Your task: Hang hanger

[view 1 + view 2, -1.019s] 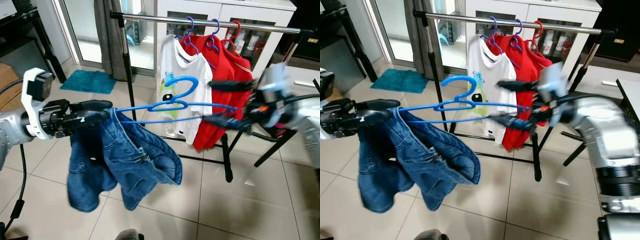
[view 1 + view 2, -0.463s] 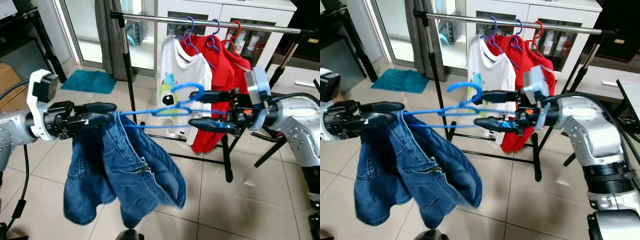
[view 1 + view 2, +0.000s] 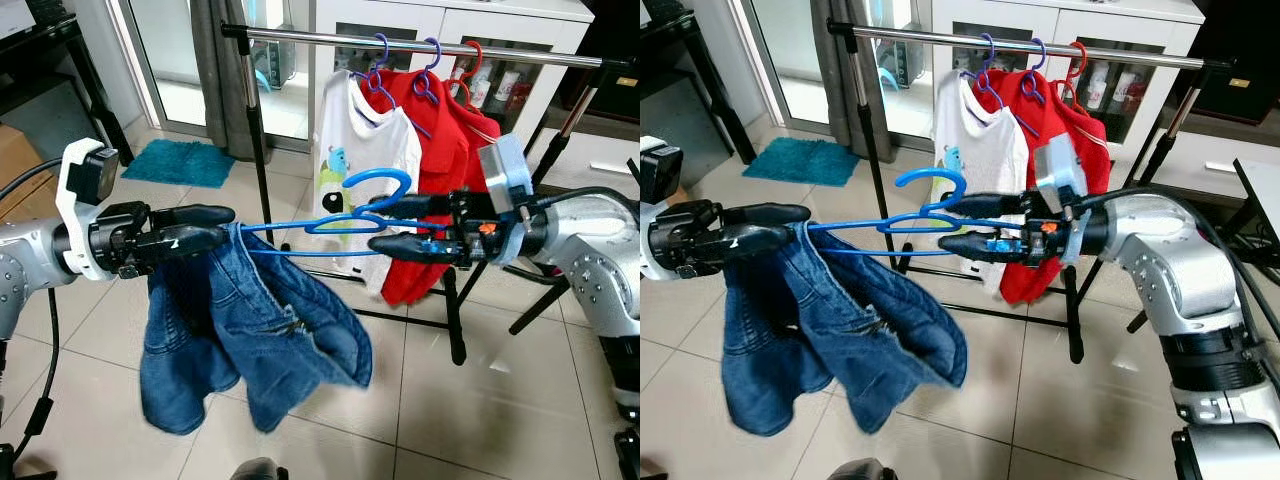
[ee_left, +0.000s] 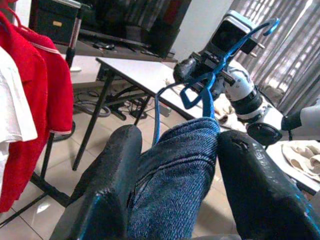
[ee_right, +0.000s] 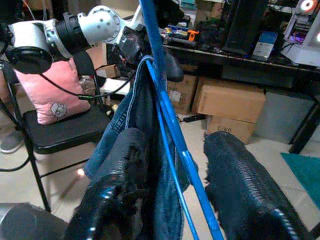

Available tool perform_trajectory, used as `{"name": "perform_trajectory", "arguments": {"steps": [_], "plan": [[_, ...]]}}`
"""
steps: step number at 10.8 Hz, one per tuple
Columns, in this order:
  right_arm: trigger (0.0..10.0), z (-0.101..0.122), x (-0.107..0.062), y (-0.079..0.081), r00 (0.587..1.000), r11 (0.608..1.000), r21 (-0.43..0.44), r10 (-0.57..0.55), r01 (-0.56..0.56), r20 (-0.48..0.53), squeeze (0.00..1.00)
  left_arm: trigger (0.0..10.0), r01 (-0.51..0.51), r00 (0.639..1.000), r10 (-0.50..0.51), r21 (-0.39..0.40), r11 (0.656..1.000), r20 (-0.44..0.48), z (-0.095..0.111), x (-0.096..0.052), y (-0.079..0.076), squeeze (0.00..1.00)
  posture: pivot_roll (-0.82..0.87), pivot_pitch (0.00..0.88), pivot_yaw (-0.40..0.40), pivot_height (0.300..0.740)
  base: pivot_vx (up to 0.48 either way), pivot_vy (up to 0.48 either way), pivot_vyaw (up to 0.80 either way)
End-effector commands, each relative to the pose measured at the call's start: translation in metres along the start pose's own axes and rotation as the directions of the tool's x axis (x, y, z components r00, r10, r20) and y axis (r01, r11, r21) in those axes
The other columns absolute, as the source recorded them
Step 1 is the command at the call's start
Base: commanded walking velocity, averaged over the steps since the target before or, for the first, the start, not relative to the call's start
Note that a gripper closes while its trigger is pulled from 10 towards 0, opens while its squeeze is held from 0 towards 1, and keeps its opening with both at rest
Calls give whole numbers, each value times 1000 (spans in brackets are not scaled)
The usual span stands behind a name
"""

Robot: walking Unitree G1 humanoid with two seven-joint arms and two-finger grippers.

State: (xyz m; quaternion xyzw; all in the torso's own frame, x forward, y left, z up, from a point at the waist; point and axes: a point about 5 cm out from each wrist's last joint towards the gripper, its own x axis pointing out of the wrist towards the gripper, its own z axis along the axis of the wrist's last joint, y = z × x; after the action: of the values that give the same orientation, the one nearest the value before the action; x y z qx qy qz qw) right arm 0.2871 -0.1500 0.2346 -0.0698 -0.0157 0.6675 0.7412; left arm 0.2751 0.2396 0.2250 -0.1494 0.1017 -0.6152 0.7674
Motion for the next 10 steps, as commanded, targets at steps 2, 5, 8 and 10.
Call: {"name": "perform_trajectory", "arguments": {"steps": [2,5,8,10], "plan": [[0,1,3,5,1000,1000,-4,5,-5,4,0,0,20,1000,-19,50,999,-19,10,5,-2,0,1,0,24,740,0,0,0],[0,1,6,11,1000,1000,11,14,-14,14,0,0,27,999,-26,52,998,-25,11,9,-2,0,-3,0,33,740,0,0,0],[0,0,7,12,1000,1000,23,5,-6,25,0,0,-4,999,7,80,997,-37,12,11,1,0,0,0,40,740,0,0,0],[0,0,5,13,999,999,34,-11,10,39,0,0,-23,999,27,110,994,-31,13,12,3,0,3,0,38,740,0,0,0]]}}
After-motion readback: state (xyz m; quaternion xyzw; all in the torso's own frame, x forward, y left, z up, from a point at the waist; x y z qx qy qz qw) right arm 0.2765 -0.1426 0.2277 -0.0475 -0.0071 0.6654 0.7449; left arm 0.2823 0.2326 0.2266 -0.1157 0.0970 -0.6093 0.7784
